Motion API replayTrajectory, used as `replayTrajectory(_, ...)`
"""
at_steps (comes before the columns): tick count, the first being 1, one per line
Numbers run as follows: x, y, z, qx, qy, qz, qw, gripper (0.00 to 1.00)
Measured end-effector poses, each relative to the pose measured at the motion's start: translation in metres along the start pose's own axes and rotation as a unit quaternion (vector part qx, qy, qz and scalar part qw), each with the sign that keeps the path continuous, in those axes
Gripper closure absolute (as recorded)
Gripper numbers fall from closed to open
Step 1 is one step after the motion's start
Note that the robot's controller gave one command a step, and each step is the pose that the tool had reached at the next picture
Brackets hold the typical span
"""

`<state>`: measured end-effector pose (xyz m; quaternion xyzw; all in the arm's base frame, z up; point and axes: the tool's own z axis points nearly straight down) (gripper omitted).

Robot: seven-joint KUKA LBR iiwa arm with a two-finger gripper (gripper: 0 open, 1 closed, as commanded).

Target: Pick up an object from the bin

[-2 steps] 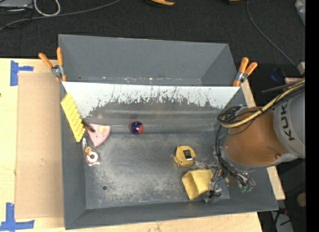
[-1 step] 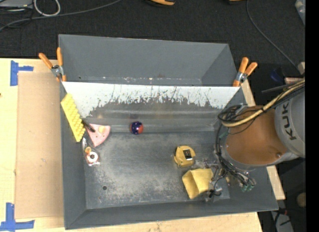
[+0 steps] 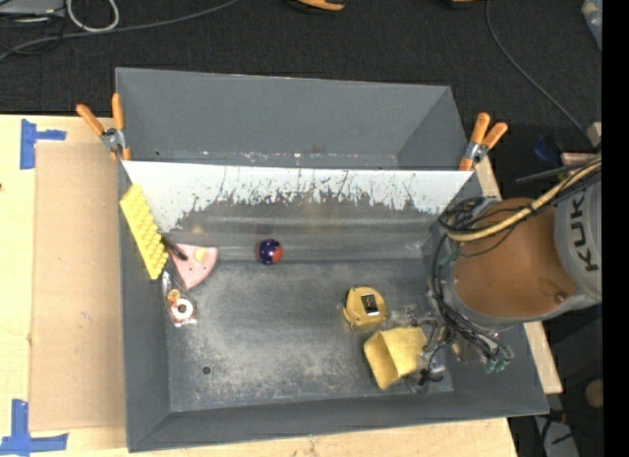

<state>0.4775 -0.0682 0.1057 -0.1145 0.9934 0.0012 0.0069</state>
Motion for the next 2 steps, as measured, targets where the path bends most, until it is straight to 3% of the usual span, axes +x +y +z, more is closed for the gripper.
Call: replayTrajectory(2,-0.0012,0.0012,-0.0259,0.000,-0.0007,-0.003,1.0000,1.00)
